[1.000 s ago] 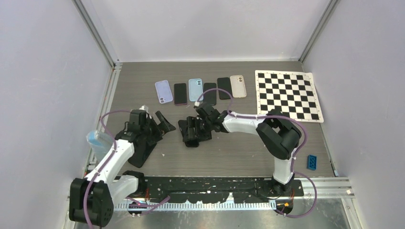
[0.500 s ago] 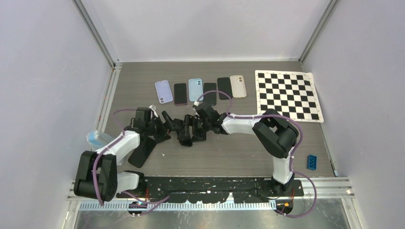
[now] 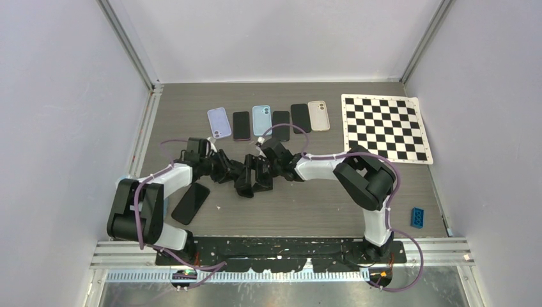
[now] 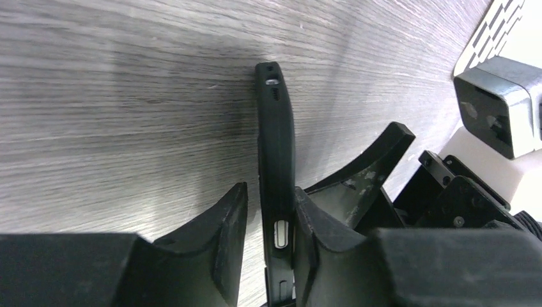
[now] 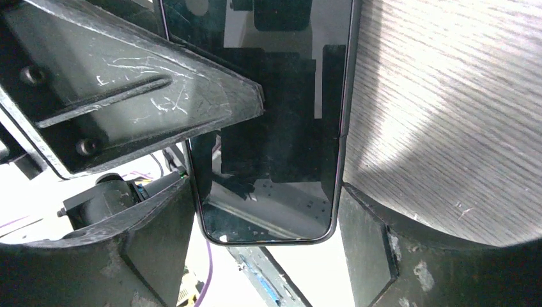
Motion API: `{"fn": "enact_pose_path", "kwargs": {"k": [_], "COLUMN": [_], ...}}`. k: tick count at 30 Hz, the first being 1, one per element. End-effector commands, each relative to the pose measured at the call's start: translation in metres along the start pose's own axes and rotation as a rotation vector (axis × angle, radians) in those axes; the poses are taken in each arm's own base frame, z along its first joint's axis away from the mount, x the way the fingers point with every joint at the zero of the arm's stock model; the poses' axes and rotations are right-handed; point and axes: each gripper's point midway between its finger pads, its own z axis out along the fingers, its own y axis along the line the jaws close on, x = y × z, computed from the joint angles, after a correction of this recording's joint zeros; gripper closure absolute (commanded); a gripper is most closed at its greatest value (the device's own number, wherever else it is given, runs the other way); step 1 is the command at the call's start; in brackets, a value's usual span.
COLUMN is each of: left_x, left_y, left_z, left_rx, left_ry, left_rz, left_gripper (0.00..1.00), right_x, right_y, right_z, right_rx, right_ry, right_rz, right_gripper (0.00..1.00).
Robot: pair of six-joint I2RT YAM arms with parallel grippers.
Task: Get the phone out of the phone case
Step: Remove the phone case from the phone.
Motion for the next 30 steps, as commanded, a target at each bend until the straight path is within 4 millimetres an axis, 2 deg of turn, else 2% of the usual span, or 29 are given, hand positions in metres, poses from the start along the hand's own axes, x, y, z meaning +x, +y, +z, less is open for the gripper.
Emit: {"fn": "enact_pose_path", "kwargs": {"k": [1, 5, 6, 7, 8, 10, 13, 17, 19, 23, 26, 30], "left_x": [0.000, 0.004, 0.004, 0.003, 0.002, -0.002, -0.009, -0.015, -0.017, -0.022, -0.024, -0.028], "left_y": [-0.010, -0.006, -0.008, -0.009, -0.012, -0.020, -0.034, -0.055, -0.068, -0.103, -0.133, -0.171], "left_z": [0.006, 0.010, 0.011, 0.010, 0.009, 0.006, -0.005, -0.025, -0.037, -0.067, -0.092, -0.125], "left_rx": [0.048, 0.049, 0.055, 0.060, 0.069, 0.086, 0.110, 0.147, 0.179, 0.282, 0.380, 0.517], "left_ry": [0.017, 0.039, 0.040, 0.041, 0.038, 0.030, 0.006, -0.016, -0.034, -0.083, -0.119, -0.169], "left_rz": [0.004, -0.004, -0.004, 0.000, 0.007, 0.024, 0.063, 0.112, 0.133, 0.175, 0.201, 0.201], "left_gripper": [0.72, 0.92, 0.99, 1.00, 1.00, 1.00, 1.00, 1.00, 1.00, 1.00, 1.00, 1.00], "right_x": [-0.010, -0.009, -0.009, -0.009, -0.009, -0.012, -0.018, -0.028, -0.031, -0.042, -0.043, -0.043], "right_y": [0.029, 0.027, 0.027, 0.027, 0.028, 0.029, 0.029, 0.042, 0.049, 0.055, 0.066, 0.092], "right_z": [-0.002, -0.001, -0.002, -0.003, -0.006, -0.014, -0.029, -0.063, -0.087, -0.123, -0.140, -0.159], "right_rx": [-0.104, -0.099, -0.098, -0.097, -0.103, -0.087, -0.064, -0.092, -0.119, -0.147, -0.197, -0.327], "right_ry": [-0.025, -0.018, -0.019, -0.026, -0.034, -0.057, -0.088, -0.171, -0.233, -0.357, -0.415, -0.462], "right_rz": [-0.055, -0.060, -0.061, -0.073, -0.085, -0.120, -0.173, -0.222, -0.241, -0.236, -0.223, -0.195], "right_gripper": [0.44, 0.41, 0.35, 0.31, 0.21, 0.09, 0.01, 0.00, 0.00, 0.00, 0.01, 0.02]}}
